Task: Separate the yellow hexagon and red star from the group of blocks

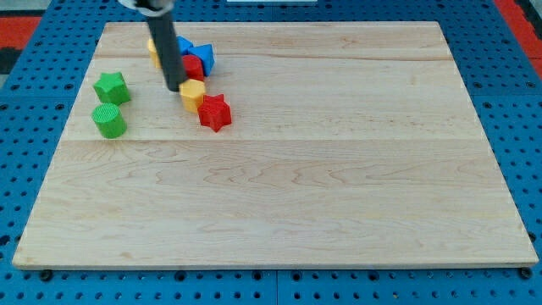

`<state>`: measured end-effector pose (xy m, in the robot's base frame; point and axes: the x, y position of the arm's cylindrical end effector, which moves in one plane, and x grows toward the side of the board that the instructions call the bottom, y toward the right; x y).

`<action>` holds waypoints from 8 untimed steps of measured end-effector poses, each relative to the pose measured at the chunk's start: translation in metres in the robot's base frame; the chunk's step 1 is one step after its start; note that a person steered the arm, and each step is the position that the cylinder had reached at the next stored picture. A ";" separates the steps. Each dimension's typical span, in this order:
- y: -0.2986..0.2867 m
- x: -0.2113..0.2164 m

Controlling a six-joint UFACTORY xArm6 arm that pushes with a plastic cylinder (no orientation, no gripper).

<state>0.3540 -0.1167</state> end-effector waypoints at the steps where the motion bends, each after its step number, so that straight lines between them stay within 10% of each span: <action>1: 0.034 0.024; 4: 0.042 0.083; 7: 0.192 0.040; 8: 0.144 0.028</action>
